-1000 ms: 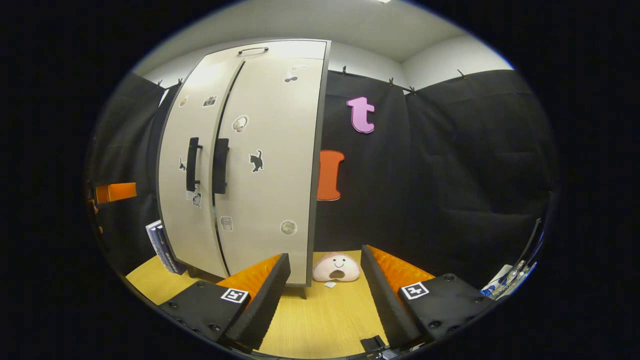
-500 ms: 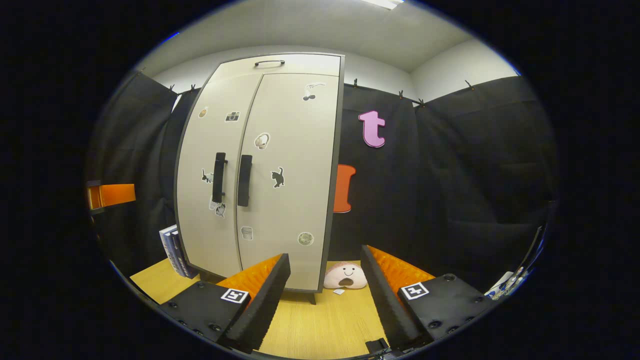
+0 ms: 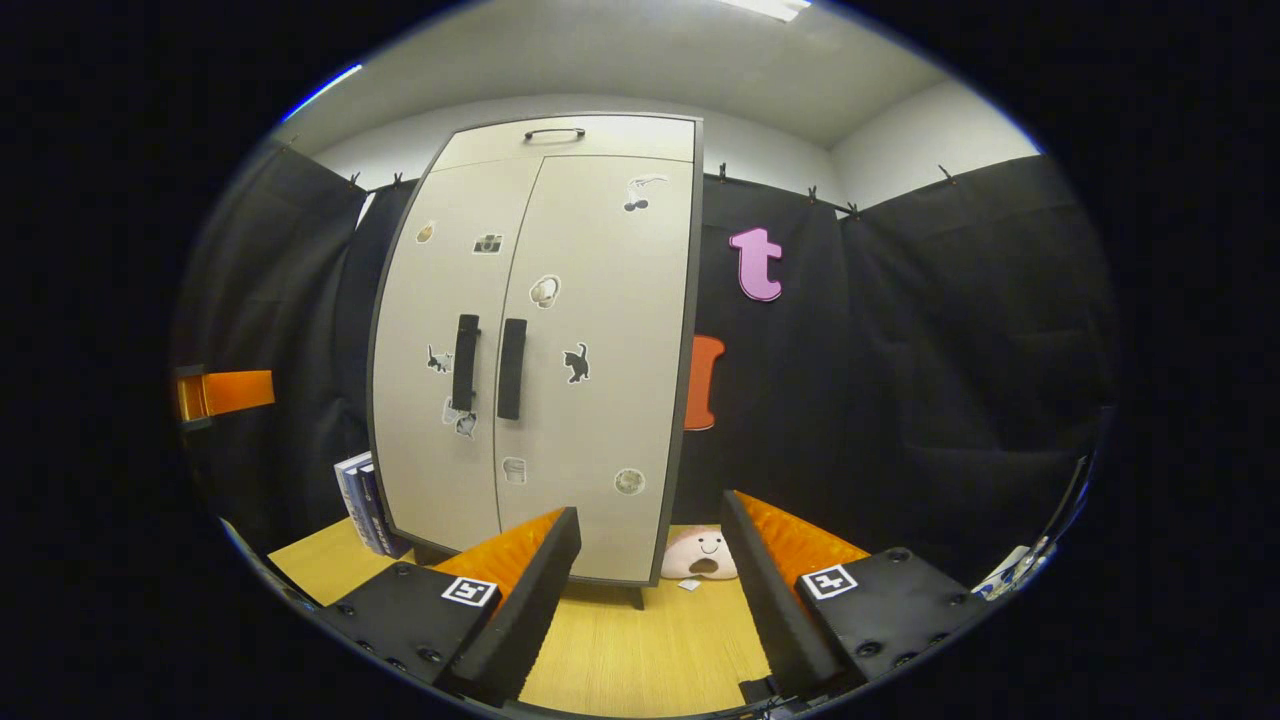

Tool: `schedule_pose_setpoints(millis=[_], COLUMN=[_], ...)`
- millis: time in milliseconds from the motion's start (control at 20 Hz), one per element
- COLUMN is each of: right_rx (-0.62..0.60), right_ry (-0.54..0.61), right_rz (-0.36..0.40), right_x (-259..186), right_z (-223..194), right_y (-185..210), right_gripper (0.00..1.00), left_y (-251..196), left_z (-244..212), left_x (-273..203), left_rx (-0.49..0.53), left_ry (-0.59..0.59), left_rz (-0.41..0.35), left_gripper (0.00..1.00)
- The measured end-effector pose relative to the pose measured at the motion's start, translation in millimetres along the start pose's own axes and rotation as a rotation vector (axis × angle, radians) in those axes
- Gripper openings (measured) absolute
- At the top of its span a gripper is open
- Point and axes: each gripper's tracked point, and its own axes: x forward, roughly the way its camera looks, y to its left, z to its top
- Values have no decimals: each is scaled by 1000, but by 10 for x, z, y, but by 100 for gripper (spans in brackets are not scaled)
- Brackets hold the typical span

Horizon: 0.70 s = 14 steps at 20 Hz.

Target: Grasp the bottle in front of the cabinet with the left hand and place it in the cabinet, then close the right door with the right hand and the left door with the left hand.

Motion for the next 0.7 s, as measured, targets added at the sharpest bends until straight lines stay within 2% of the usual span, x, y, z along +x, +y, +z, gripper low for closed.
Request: schedule_pose_setpoints(millis=[350, 400, 450, 700], right_rx=[10, 10, 8, 9], right_ry=[-14, -14, -13, -7], right_rz=[-21, -25, -28, -44], right_x=[-42, -49, -38, -36], right_z=[21, 10, 4, -32], right_y=[-33, -46, -53, -137], right_gripper=[94, 95, 95, 95], left_y=[51, 50, 48, -3], left_z=[-7, -22, -31, -85], left_x=[-9, 2, 3, 23], left_rx=[-3, -2, -1, 13], left_ry=[0, 3, 7, 22], left_rz=[11, 14, 15, 17], left_gripper=[80, 76, 81, 83])
